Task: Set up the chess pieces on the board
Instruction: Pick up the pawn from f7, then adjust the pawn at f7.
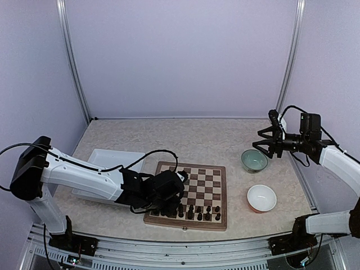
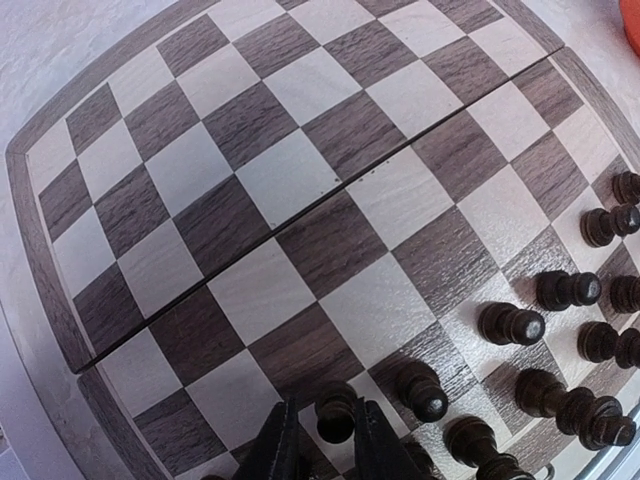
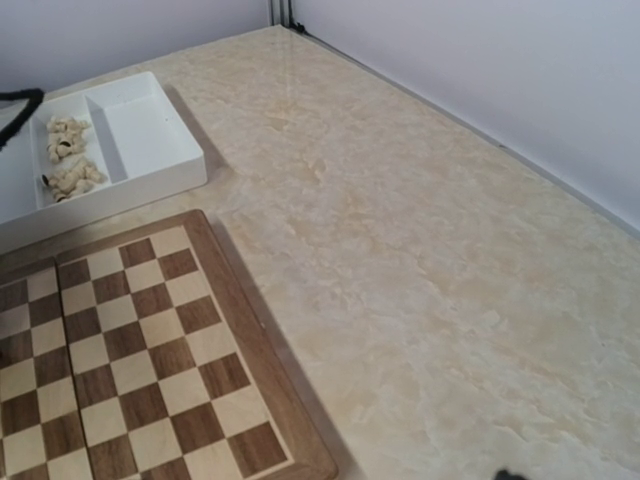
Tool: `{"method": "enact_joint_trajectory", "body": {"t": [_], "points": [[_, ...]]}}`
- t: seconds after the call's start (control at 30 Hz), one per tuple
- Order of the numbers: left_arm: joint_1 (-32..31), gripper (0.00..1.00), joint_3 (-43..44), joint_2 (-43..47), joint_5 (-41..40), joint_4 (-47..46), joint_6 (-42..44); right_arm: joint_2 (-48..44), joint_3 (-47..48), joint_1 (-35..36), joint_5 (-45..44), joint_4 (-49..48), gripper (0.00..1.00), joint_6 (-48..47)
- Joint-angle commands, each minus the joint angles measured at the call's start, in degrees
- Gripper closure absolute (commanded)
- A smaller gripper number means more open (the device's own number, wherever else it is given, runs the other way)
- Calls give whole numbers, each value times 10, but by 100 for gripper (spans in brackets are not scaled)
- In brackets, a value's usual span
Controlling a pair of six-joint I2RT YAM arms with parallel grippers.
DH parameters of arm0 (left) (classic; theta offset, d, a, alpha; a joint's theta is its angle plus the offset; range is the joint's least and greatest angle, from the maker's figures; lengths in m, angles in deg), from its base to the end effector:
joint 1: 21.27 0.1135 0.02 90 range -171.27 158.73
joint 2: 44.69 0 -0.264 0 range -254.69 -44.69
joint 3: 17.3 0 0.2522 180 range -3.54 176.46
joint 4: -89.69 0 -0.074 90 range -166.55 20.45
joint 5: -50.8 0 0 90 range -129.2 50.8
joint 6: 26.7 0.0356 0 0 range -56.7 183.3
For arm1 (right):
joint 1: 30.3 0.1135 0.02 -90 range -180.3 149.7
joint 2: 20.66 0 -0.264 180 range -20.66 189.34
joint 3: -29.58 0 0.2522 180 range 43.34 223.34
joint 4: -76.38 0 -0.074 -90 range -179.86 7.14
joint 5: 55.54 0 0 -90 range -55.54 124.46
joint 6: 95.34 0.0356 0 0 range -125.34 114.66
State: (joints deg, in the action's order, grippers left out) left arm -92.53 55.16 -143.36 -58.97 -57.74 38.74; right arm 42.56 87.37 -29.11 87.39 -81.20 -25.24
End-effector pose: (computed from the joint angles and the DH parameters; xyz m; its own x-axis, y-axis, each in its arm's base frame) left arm 0.1212 -0.3198 0.1712 -0.5969 0.5419 -0.5917 0.6451 0.7626 0.0477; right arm 0.2359 0.0333 0.2807 -0.1948 -0.2093 -0.9583 -0.8340 0.5496 0.0495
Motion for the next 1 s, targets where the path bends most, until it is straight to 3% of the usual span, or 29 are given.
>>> {"method": "enact_joint_trajectory", "body": {"t": [0.0,0.23,0.43,0.97], "points": [[11,76,28,8,0,2,0,1,-3,-6,12,1,27,-4],[59,76,49,4,70,18,-9,1,-3,-7,11,2,27,-6],[85,100,61,-26,156,40,15,1,-3,-6,10,3,27,-8],[88,100,64,-57,194,55,36,3,-4,-6,10,4,27,-9]]}}
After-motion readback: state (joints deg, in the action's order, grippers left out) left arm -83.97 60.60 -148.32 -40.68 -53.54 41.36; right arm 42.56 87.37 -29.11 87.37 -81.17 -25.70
